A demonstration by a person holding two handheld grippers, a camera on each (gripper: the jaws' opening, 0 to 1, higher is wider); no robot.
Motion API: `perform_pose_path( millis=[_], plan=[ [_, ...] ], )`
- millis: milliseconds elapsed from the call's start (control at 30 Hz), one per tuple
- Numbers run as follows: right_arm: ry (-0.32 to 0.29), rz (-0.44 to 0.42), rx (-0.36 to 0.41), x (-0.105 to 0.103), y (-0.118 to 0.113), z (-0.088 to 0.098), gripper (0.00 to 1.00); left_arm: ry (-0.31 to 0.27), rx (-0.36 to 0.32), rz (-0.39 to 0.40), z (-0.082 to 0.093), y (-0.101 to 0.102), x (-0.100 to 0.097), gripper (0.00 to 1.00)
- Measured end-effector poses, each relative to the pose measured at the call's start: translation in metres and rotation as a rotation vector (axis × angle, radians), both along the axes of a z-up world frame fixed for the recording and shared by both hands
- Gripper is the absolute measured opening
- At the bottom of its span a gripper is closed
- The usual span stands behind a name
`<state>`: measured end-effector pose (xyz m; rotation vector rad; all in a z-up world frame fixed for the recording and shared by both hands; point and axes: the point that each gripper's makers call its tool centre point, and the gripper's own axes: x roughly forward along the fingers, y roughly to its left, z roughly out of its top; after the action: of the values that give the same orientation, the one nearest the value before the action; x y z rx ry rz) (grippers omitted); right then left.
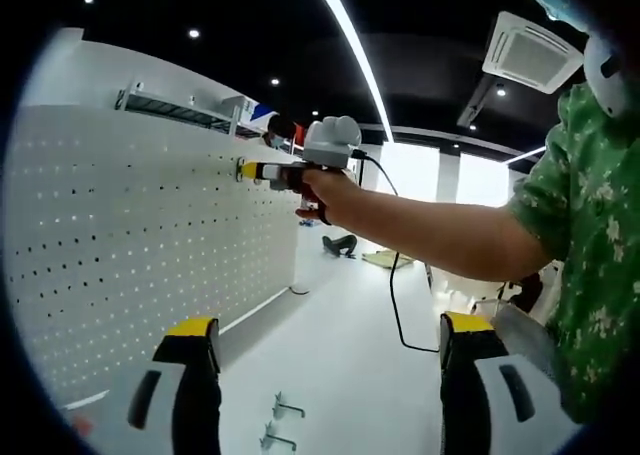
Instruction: Insert the hook assembly into the mounting plate slot until the hook locks in place.
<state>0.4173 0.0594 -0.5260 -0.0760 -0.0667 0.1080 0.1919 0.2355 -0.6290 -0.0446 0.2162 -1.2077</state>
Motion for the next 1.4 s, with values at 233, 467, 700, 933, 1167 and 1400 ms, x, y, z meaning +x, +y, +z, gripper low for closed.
perform_pose_path(
  millis=[233, 467, 700, 933, 1167, 1400],
  plan=[
    [-0.004, 0.007, 0.014, 0.000, 0.000, 0.000, 0.04, -0.002, -0.002, -0.001, 0.000, -0.001, 0.000, 0.93],
    [-0.005, 0.007, 0.016, 0.000, 0.001, 0.000, 0.05, -0.002, -0.001, 0.000, 0.000, 0.000, 0.000, 0.93],
    [-0.002, 0.007, 0.013, -0.001, -0.001, -0.003, 0.07, -0.002, 0.000, -0.003, 0.000, -0.001, 0.000, 0.94],
    [-0.004, 0.008, 0.019, -0.004, -0.001, -0.005, 0.12, -0.004, 0.000, -0.004, 0.000, -0.002, 0.000, 0.94],
    [0.002, 0.011, 0.024, -0.007, -0.001, -0.010, 0.16, -0.004, 0.000, -0.003, 0.000, -0.001, 0.000, 0.94],
    [0.004, 0.018, 0.044, -0.010, -0.001, -0.014, 0.24, -0.008, -0.002, 0.002, 0.002, 0.000, 0.001, 0.95]
  ],
)
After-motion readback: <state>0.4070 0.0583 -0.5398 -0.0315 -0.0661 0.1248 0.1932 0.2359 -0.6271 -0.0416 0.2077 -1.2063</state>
